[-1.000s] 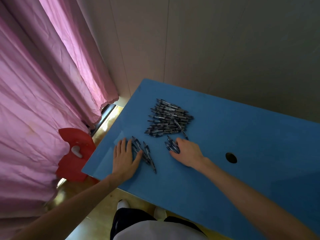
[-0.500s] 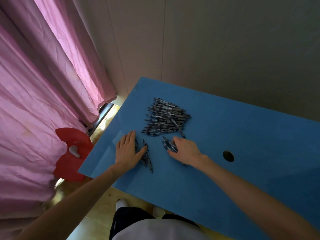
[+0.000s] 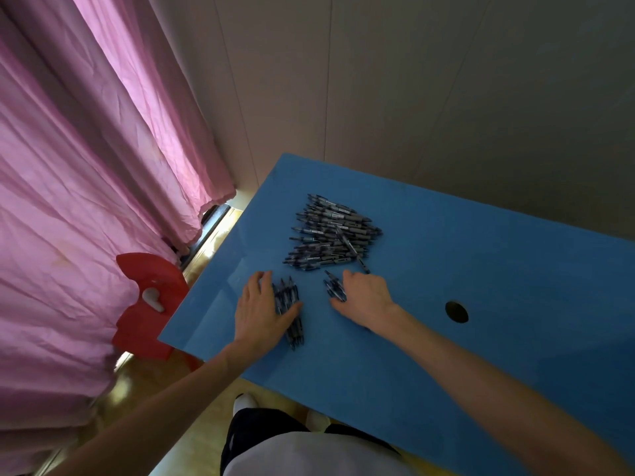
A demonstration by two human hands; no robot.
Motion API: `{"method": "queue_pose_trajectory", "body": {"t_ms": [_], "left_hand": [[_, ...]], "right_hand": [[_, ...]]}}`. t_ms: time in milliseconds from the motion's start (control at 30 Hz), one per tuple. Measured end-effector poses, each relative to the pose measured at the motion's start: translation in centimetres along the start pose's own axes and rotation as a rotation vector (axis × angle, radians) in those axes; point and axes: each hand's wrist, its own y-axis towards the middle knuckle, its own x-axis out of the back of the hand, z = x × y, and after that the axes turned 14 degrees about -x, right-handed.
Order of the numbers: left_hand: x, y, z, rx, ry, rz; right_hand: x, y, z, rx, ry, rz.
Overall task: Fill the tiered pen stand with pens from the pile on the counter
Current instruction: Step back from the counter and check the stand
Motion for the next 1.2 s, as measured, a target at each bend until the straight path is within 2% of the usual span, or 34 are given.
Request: {"method": "queue_pose_trajectory", "body": {"t_ms": [100,167,267,433,567,633,767,833,900,1067,1200], "left_hand": [[0.8,-0.1,-0.1,0.072,0.038,0.055],[0.9,0.3,-0.5,0.090,0.048,0.109],[0.3,1.4,-1.7,0.078,0.017,0.132],[0.1,3.0,-3.2,0.144,-0.028,0.143],[0.4,3.3,-3.0,0.183,-0.006,0.186],[0.2,3.2,-3.1,0.155,0.033,0.217],[-0.1,2.5,-2.6,0.048,0.138,0.234],[0.0,2.0,-2.0,-0.009,0.122,0.214],[0.2,1.7,-1.8,-0.013,0.057,0.183],[1.6,1.5,-1.4,0.152,-0.378,0.106],[2.9,0.3,-4.0,0.263,-0.689,0.056]], "right_hand": [[0.4,0.5,0.4,-0.024,-0.041,0.007],[0.8,0.9,0.6,-0.032,-0.016,0.070],[0.9,1.7,0.6,-0.019,0.063,0.147],[1.7,1.8,0.4,0.058,0.014,0.215],[0.6,0.8,0.9,0.130,-0.102,0.127],[-0.5,0.3,0.8,0.112,-0.054,0.093],[-1.4,-0.5,-0.4,0.062,0.138,0.089],[-1.8,-1.4,-0.8,0.004,0.266,0.073],[-2.5,-2.4,-1.3,-0.084,0.494,0.075],[-2.1,-4.8,-3.4,-0.350,1.255,0.154],[-1.2,-7.2,-4.8,-0.603,1.605,0.330]]}}
